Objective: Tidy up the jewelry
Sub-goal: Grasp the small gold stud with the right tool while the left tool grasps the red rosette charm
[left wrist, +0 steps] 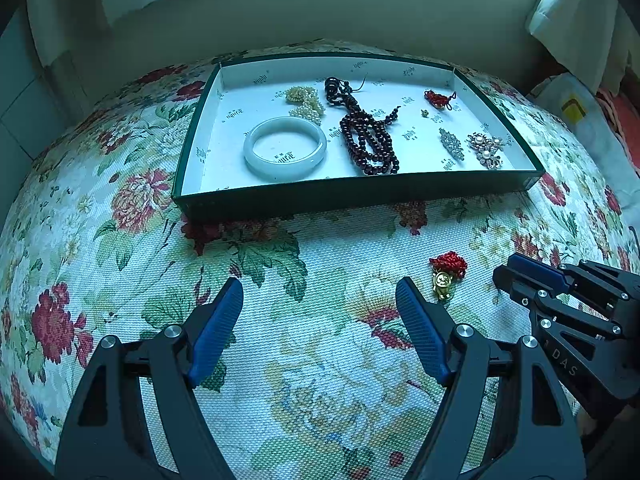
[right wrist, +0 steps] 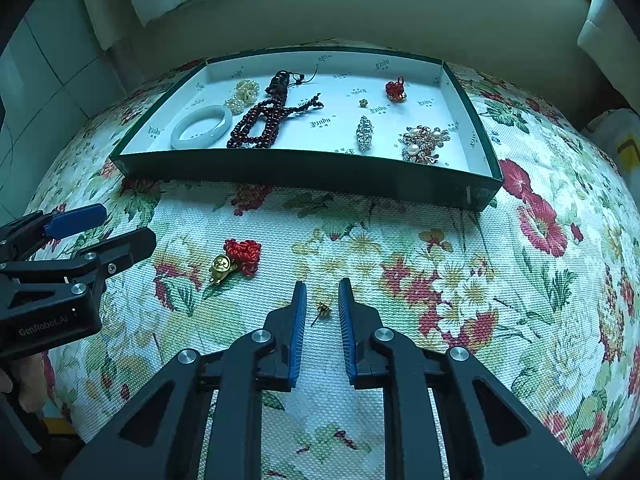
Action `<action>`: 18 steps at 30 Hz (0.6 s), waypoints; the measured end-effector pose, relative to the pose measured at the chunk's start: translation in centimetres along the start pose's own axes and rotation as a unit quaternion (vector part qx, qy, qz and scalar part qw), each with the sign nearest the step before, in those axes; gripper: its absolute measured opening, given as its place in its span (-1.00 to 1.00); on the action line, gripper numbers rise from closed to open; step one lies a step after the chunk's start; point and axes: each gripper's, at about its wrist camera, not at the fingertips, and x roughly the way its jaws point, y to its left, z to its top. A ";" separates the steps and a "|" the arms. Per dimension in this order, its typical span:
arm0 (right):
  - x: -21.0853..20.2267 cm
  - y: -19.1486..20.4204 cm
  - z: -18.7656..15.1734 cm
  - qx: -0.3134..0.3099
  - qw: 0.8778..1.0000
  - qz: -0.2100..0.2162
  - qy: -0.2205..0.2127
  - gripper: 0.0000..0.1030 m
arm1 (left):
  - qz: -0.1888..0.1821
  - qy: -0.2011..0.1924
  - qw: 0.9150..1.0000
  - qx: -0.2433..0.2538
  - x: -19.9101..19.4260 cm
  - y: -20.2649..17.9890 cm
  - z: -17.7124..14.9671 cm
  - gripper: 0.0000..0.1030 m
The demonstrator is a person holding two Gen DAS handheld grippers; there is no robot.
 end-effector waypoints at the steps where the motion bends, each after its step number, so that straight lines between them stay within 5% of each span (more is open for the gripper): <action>1: 0.0 0.0 -0.1 0.000 1.000 0.000 0.000 -0.68 | 0.000 0.000 1.000 0.000 0.0 0.0 0.0 0.52; 18: -0.2 -0.1 -0.5 0.006 1.000 0.010 -0.005 -0.85 | -0.009 0.002 1.000 0.002 0.1 -0.7 -0.1 0.50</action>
